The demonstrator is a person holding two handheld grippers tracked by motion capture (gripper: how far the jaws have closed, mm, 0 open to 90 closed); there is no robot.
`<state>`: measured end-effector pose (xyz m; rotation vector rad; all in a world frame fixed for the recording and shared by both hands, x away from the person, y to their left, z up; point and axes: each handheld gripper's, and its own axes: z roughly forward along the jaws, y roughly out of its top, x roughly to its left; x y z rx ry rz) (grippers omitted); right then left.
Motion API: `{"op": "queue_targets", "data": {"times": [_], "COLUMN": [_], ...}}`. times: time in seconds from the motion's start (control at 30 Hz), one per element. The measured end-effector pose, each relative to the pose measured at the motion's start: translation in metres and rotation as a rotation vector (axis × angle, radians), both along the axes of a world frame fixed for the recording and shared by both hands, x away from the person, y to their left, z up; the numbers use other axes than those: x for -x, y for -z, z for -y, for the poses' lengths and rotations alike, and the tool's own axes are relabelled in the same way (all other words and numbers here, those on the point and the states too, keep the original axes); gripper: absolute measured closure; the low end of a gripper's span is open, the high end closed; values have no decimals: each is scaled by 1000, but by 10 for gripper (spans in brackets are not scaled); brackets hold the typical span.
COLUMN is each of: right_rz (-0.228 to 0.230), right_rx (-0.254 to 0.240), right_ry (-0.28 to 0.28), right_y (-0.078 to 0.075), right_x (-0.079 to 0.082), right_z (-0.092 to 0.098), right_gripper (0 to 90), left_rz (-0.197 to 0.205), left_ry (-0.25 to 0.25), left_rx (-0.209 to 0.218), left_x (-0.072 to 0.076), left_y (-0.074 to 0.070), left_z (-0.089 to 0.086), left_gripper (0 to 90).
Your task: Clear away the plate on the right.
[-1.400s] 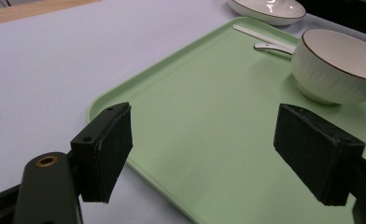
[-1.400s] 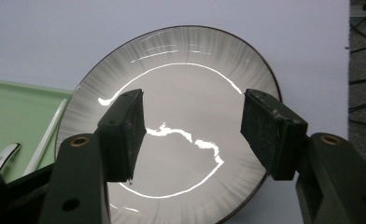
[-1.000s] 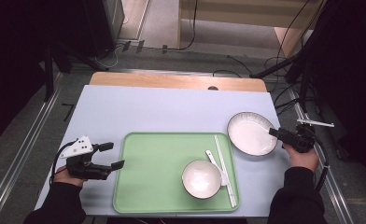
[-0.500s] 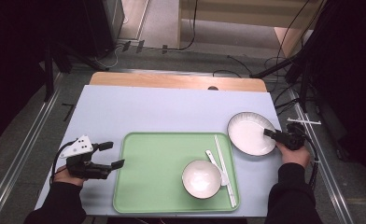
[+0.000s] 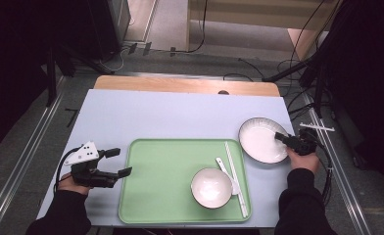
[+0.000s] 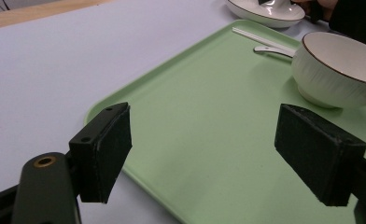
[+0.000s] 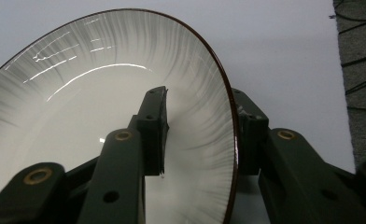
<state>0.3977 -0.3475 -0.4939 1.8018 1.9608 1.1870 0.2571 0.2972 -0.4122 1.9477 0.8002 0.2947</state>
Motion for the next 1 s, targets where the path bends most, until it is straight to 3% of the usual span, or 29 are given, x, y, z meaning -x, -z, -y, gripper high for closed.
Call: {"op": "queue_targets", "data": {"times": [0.1,0.17,0.3,0.4,0.57,0.7,1.0], "right_rz": [3,1,-10,-46,-95,-80,-74], "right_rx": [21,14,-31,-108,-144,-218,-211], "right_ry": [-4,14,42,49,61,71,121], "right_y": [-1,0,0,0,-6,-9,-20], "right_x": [1,1,1,0,0,2,6], "right_z": [-3,-2,1,9,12,19,17], "right_gripper": [606,643,706,769,803,855,859], "left_rz": [-1,0,-5,-3,-5,-4,-7], "left_ry": [6,7,13,15,19,17,12], "left_rx": [0,-1,0,-2,-3,-2,5], "left_x": [-1,-2,-3,-3,-3,-3,-3], "left_y": [0,0,0,0,0,0,0], "left_z": [1,1,2,3,3,3,3], "left_gripper": [190,190,191,192,192,192,192]}}
